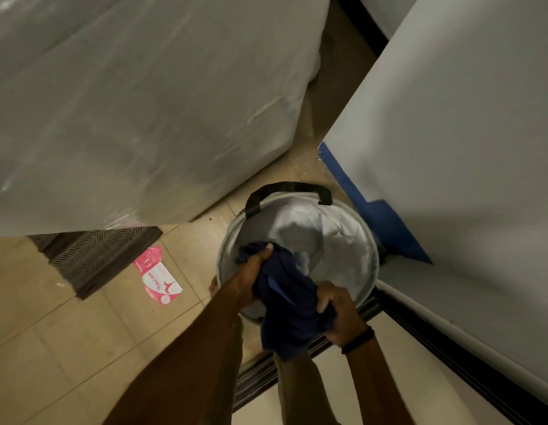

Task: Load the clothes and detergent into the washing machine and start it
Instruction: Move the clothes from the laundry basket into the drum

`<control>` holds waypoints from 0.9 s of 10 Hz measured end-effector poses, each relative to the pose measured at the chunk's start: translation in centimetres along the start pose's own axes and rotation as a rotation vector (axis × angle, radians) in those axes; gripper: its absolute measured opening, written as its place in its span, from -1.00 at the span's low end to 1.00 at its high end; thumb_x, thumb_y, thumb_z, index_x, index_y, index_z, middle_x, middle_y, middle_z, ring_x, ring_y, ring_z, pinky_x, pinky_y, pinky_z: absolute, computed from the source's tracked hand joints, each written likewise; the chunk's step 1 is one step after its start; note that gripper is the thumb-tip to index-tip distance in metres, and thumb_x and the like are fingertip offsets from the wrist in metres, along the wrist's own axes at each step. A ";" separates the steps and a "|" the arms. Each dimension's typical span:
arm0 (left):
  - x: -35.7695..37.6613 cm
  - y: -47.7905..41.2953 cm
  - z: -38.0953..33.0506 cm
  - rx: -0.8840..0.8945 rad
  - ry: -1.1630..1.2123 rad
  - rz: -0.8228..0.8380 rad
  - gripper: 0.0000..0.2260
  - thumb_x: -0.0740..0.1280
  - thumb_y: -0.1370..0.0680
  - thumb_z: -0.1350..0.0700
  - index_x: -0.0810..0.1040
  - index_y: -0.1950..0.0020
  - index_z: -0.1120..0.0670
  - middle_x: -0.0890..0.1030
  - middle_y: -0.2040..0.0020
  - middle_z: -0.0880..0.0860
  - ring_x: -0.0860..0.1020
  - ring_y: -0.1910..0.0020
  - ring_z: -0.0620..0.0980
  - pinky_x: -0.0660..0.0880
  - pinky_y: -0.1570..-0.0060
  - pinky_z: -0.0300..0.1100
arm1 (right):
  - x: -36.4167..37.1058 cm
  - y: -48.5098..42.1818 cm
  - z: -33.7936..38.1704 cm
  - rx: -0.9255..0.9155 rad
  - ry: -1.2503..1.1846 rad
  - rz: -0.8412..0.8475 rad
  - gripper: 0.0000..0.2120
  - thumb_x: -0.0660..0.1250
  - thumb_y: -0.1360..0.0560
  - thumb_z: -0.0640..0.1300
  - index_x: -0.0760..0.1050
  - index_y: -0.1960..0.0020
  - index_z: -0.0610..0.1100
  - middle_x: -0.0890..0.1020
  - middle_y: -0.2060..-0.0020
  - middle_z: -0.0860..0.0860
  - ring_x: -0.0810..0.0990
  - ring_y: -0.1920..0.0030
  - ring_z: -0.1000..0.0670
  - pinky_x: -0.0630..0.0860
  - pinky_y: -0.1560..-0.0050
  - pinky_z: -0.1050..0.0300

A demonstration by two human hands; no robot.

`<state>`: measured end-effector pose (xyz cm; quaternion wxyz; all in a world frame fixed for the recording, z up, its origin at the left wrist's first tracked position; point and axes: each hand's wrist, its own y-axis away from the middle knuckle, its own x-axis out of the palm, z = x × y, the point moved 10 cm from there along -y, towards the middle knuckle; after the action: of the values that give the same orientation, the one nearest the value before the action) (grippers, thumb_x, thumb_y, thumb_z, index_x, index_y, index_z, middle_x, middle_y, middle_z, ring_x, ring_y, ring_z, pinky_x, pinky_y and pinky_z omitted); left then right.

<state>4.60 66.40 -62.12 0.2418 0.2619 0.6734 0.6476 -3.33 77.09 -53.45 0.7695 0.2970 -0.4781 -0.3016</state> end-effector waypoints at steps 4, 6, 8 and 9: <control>-0.9 8.3 1.6 0.096 0.399 -0.024 -0.54 0.27 -0.53 -0.04 0.45 -0.34 0.20 0.61 -0.16 0.19 0.61 -0.05 0.19 0.58 -0.05 0.09 | -3.1 3.6 2.0 -0.060 0.731 -0.536 -0.67 0.22 -0.29 -0.06 0.51 0.07 -0.27 0.61 0.19 -0.17 0.55 0.15 -0.18 0.49 0.12 -0.03; 1.7 15.6 1.2 0.113 0.408 0.125 -0.67 0.41 -0.35 0.11 0.60 -0.04 0.26 0.63 0.02 0.24 0.56 0.03 0.23 0.49 -0.04 0.01 | 0.5 7.2 1.9 -0.051 -0.133 -0.627 -0.72 0.27 -0.46 0.08 0.54 0.00 -0.11 0.63 0.25 -0.09 0.62 0.33 -0.07 0.54 0.36 0.11; 1.9 26.1 -0.8 0.172 0.200 0.234 -0.75 0.39 -0.28 0.22 0.63 0.09 0.28 0.67 0.18 0.23 0.62 0.20 0.19 0.54 0.17 -0.10 | 7.6 16.6 6.7 -0.075 -0.289 -0.400 -0.68 0.08 -0.63 -0.18 0.48 -0.30 -0.22 0.62 -0.10 -0.26 0.60 -0.05 -0.28 0.65 0.12 -0.05; 2.3 31.8 -1.9 0.193 0.111 0.299 -0.80 0.38 -0.26 0.22 0.64 0.17 0.24 0.65 0.25 0.20 0.61 0.26 0.16 0.52 0.19 -0.12 | 12.3 19.3 10.1 -0.067 -0.220 -0.413 -0.77 0.09 -0.61 -0.27 0.52 -0.06 -0.24 0.63 0.11 -0.18 0.62 0.15 -0.15 0.63 0.28 0.06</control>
<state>2.86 67.30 -30.27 0.0789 0.3451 0.6983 0.6222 -4.69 78.63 -28.49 0.6441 0.3281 -0.4779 -0.4992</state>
